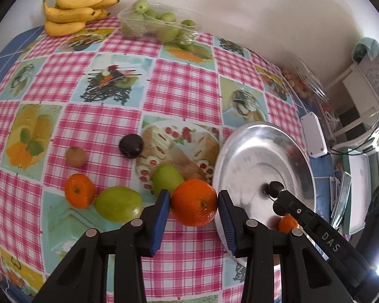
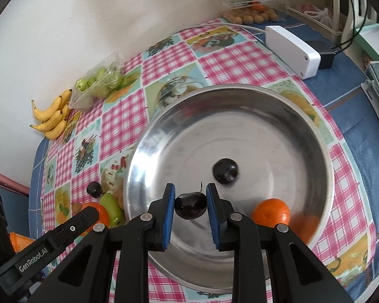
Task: Organize fruits
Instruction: 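Carry the plum and tangerine into the steel bowl and open both grippers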
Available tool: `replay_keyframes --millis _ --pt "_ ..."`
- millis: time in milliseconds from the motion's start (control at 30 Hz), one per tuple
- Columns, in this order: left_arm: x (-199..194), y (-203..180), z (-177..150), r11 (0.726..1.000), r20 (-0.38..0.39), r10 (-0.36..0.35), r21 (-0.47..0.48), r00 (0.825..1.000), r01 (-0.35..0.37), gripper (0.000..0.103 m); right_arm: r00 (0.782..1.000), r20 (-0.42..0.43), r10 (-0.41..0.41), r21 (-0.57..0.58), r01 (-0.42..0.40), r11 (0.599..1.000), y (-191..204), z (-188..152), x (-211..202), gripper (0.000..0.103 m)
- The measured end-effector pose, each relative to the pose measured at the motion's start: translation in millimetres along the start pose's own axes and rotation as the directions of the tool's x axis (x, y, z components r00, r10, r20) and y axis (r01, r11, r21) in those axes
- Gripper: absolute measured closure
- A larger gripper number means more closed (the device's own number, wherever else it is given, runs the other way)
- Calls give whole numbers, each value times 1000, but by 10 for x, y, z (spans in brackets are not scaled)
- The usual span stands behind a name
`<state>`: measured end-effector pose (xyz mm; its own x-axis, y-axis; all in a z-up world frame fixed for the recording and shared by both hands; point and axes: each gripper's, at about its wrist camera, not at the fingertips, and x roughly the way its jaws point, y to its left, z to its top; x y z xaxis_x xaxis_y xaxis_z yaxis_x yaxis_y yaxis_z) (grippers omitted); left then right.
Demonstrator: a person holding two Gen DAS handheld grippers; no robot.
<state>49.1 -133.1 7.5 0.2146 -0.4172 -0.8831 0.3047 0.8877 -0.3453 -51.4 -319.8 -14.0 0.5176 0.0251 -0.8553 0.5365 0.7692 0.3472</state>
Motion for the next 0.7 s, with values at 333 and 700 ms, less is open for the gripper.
replay_keyframes --millis 333,700 --pt "109 -338 -97 996 -16 -22 83 1000 23 61 1000 4 -10 41 10 999 -207 16 -23 77" --pt "307 -627 -176 987 -41 -12 162 999 19 61 1000 18 -7 80 5 997 -352 29 -33 77"
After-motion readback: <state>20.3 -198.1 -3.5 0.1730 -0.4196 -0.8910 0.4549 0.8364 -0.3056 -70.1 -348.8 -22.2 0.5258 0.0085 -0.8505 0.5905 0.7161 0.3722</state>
